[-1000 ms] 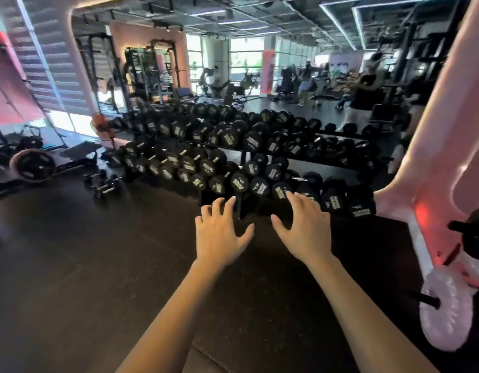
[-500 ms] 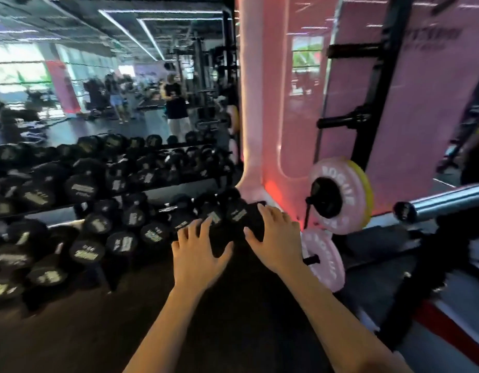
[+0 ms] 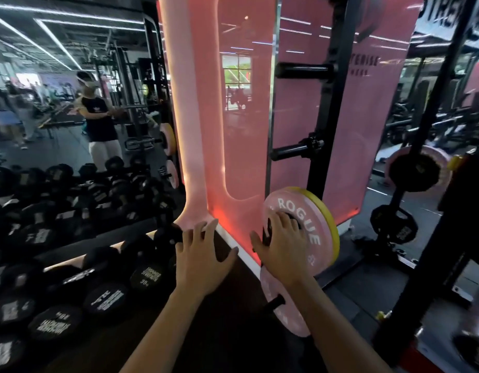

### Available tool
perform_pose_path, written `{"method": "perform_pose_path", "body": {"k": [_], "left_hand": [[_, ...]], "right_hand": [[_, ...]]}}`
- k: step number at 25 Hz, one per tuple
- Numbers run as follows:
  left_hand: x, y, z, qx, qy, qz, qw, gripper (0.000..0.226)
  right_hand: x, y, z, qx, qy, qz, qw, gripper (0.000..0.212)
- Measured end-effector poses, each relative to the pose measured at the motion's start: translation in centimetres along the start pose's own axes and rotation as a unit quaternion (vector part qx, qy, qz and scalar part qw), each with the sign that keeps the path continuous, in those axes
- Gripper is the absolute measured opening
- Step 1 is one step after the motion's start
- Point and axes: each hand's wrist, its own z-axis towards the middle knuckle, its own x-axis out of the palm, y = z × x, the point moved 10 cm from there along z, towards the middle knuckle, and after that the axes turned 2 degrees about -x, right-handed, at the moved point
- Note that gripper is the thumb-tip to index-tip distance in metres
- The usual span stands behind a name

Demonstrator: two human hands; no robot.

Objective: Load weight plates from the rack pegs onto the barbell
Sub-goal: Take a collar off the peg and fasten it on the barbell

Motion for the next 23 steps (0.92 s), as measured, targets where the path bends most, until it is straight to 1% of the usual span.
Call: {"method": "perform_pose_path", "body": {"k": [2,5,7,10,12,13,15,18,20,23], "left_hand": [[3.1,-0.4,4.5,0.027,0.011,-0.016,0.999,0.079],[7.7,-1.1,11.4,0.074,0.037,-0.036,0.996,0.085],[10.1,-1.7,15.4,0.105,0.04,-0.055,0.992,0.09],[13.0,-2.7,21.3,0.146,0.046,-0.089,0.984,0.083],[14.6,-3.5,25.4,0.171,0.034,-0.116,0.978,0.077],[15.9,-4.1,27.2,0.18,0.043,-0.125,0.975,0.076],[18.4,-5.6,29.3,0.205,0.069,-0.129,0.968,0.078],[21.8,-8.2,32.5,0.238,0.076,-0.133,0.959,0.081],[24.3,-10.2,35.4,0.249,0.073,-0.137,0.956,0.082],[28.0,-13.2,39.2,0.256,0.089,-0.161,0.949,0.088]], "right_hand": [[2.5,-1.9,2.9,0.019,0.004,-0.009,1.0,0.063],[5.6,-4.5,6.7,0.041,-0.016,-0.057,0.997,0.061],[7.2,-5.8,9.2,0.055,-0.038,-0.087,0.994,0.059],[9.4,-7.7,13.4,0.099,-0.024,-0.132,0.986,0.064],[10.3,-8.9,16.0,0.119,-0.041,-0.163,0.979,0.066],[10.7,-9.6,17.0,0.128,-0.049,-0.172,0.975,0.067],[11.7,-11.4,18.0,0.146,-0.047,-0.187,0.97,0.069],[13.3,-14.6,20.1,0.16,-0.052,-0.207,0.964,0.071],[14.1,-17.5,22.3,0.171,-0.057,-0.215,0.96,0.071],[15.0,-22.0,25.5,0.189,-0.07,-0.222,0.954,0.072]]}}
